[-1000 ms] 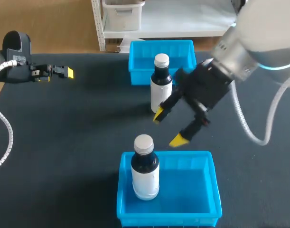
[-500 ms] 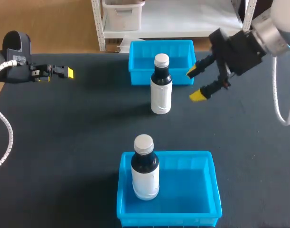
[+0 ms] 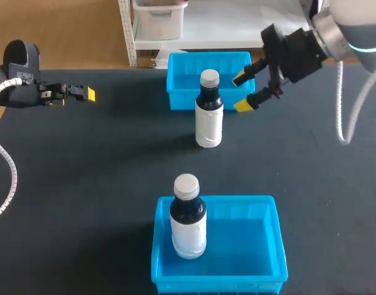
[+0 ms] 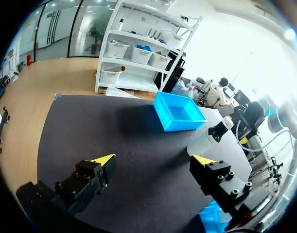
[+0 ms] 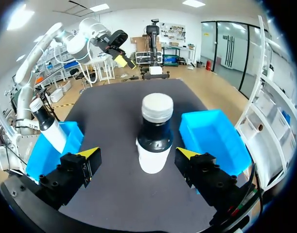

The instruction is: Pick up the bottle, and place it in the far bin if it is heavy, or in the near bin if it is light.

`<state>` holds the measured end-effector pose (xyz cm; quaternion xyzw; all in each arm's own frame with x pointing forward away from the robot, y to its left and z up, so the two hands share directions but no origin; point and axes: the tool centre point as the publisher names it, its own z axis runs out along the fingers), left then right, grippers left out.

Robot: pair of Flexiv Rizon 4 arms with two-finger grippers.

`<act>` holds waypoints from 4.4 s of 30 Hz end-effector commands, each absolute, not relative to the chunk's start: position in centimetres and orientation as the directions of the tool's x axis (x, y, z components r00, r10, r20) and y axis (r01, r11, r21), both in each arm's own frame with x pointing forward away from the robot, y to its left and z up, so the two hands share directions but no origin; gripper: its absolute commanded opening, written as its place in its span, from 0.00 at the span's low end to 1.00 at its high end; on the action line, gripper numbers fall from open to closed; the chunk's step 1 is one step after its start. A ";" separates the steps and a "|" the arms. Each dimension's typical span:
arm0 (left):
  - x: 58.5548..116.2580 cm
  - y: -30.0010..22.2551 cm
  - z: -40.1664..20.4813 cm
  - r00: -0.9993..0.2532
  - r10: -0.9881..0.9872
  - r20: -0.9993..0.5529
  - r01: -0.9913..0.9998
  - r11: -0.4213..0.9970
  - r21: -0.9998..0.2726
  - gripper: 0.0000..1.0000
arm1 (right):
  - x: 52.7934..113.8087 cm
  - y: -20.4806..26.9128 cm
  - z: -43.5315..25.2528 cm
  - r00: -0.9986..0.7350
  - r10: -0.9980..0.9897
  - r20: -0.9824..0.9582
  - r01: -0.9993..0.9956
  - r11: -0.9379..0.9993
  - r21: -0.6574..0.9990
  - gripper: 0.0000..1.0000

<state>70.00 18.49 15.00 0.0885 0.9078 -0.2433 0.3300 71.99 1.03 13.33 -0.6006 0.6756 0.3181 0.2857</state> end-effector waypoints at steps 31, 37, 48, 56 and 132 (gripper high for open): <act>70.0 18.5 15.0 -0.767 0.000 -0.642 0.321 0.866 -0.383 1.00 | 73.7 6.8 12.2 -0.129 -0.572 -0.810 -0.990 0.025 0.140 1.00; 70.0 18.5 15.0 -0.767 0.000 -0.642 0.321 0.866 -0.383 1.00 | 73.4 7.0 12.2 -0.127 -0.570 -0.812 -0.990 0.019 0.142 1.00; 70.0 18.5 15.0 -0.767 0.000 -0.642 0.321 0.866 -0.383 1.00 | 73.2 7.1 12.0 -0.134 -0.570 -0.811 -0.989 0.022 0.148 0.49; 70.0 18.5 15.0 -0.767 0.000 -0.642 0.321 0.866 -0.383 1.00 | 73.2 7.1 12.0 -0.135 -0.568 -0.812 -0.989 0.025 0.147 0.29; 70.0 18.5 15.0 -0.767 0.000 -0.642 0.321 0.866 -0.383 1.00 | 60.7 -7.5 23.9 0.239 -0.476 -0.847 -0.908 -0.418 -0.022 0.00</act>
